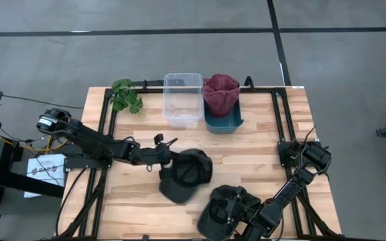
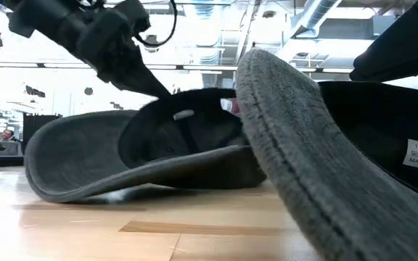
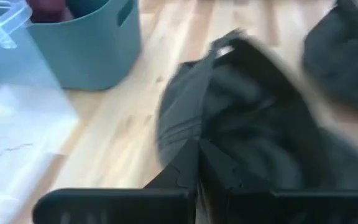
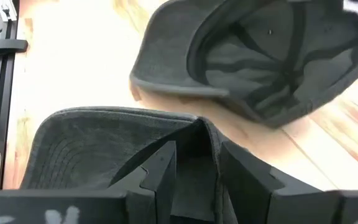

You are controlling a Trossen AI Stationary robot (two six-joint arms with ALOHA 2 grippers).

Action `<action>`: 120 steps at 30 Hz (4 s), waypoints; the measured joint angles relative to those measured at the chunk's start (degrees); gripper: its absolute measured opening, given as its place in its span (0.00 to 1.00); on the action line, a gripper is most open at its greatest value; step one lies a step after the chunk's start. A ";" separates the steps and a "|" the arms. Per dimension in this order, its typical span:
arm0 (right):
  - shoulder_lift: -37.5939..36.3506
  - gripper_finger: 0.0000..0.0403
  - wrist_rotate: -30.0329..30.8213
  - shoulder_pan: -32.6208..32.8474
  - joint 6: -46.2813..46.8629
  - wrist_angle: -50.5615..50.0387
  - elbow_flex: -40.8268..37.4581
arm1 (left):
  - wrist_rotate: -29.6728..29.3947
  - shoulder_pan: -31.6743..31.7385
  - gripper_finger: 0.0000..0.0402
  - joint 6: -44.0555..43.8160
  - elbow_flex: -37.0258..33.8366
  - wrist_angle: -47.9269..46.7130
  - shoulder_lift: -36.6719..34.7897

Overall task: Pick & Place hat
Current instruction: Put the left black cap into the transparent bin

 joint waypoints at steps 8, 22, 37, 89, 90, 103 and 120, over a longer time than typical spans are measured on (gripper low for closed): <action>0.00 0.29 0.42 0.00 0.00 0.32 0.00 | -2.56 -7.49 0.02 1.79 0.00 0.07 -5.20; 0.00 0.29 3.58 0.00 -0.01 0.42 0.02 | -24.82 -17.16 0.02 10.09 0.00 0.96 -8.52; 0.00 0.29 17.37 -4.12 1.33 2.52 0.02 | -25.83 -22.71 0.02 16.74 0.00 10.21 -8.50; -2.95 0.01 4.93 -18.27 -28.69 18.72 0.02 | -19.13 -22.80 0.02 16.04 0.00 10.87 -8.46; -3.95 0.01 5.28 -18.27 -29.65 18.60 0.02 | -17.32 -22.69 0.02 15.88 0.00 10.87 -8.46; -17.29 0.00 6.88 -19.58 -46.05 20.15 0.02 | -10.55 -22.27 0.02 15.79 0.00 10.84 -8.46; -23.95 0.00 8.02 -24.09 -53.46 20.09 0.01 | -7.30 -16.12 0.02 10.02 0.00 8.56 -7.02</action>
